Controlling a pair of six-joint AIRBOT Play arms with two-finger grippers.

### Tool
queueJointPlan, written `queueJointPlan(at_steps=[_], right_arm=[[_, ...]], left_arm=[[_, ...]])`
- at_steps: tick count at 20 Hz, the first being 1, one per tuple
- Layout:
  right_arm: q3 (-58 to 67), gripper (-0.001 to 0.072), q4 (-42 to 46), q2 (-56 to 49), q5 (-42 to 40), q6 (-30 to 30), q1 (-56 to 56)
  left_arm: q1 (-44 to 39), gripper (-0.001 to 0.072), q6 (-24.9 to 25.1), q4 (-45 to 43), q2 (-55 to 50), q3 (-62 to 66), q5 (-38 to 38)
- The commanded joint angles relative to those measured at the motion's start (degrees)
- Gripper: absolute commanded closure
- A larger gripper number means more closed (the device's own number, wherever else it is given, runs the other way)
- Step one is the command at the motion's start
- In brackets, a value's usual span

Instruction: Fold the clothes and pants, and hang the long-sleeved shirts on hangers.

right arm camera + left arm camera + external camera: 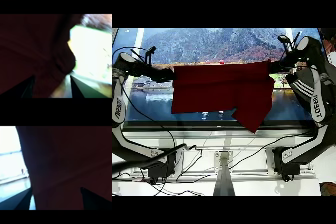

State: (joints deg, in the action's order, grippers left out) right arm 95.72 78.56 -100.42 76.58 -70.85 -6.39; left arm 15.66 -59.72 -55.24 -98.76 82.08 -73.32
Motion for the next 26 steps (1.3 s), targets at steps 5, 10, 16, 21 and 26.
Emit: queueJointPlan(at_steps=[5,10,16,21,26], right_arm=[[-22.95,0.0265,-7.21,18.16,3.5,1.42,-10.67],[-54.05,0.0265,-16.81,31.54,-10.49,1.25,-11.41],[-70.55,0.0265,-27.58,31.95,-19.3,1.36,-11.41],[-71.45,0.0599,-27.96,31.95,-18.29,1.49,-10.58],[-71.43,0.069,-30.27,31.98,-20.7,5.75,-7.19]], left_arm=[[13.35,0.0164,0.57,2.38,12.7,-12.11,-8.28],[21.27,0.0164,7.34,11.13,25.75,-37.16,3.56],[19.67,0.0164,7.3,10.75,24.7,-44.44,5.42],[19.67,0.0164,7.32,10.71,22.58,-44.61,5.4],[19.65,0.0166,7.34,10.71,19.15,-44.68,2.84]])
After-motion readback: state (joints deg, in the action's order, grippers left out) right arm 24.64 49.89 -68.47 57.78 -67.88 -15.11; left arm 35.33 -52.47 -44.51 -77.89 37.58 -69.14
